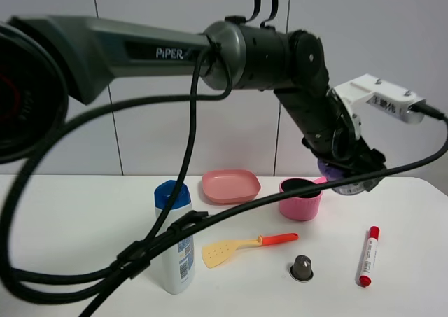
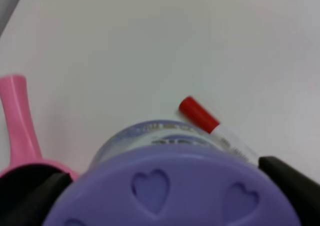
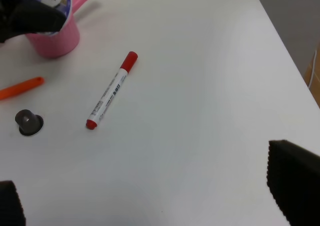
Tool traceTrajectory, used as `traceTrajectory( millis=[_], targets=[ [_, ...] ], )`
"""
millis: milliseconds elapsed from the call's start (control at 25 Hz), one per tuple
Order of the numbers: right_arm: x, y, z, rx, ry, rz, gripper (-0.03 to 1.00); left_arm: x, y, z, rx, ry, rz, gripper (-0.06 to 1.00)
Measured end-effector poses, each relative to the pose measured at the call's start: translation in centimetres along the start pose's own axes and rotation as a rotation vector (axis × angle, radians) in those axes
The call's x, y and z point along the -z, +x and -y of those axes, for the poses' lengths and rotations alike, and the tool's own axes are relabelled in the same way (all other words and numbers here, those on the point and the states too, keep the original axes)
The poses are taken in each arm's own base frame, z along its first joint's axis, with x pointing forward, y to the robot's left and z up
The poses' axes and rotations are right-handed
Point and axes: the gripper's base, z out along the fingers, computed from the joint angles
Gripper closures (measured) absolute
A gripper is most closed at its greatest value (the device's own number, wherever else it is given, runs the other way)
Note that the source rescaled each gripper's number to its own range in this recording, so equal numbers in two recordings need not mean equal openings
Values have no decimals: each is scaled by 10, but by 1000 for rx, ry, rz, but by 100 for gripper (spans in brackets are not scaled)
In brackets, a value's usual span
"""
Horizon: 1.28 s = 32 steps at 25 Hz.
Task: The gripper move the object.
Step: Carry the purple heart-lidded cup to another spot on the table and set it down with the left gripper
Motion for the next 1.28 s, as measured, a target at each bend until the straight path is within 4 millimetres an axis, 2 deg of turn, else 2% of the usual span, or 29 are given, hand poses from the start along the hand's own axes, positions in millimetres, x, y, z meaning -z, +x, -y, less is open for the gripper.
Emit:
traceTrajectory(
  millis=[160,280,1280],
  targets=[
    [0,0,0,0,0,0,-3,-24,22,1,20,19,-52,94],
    [0,0,0,0,0,0,-3,-33,29,6,49,46,-63,94],
    [0,0,0,0,0,0,-3,-57,57,16,39,111,-152,94]
  ],
)
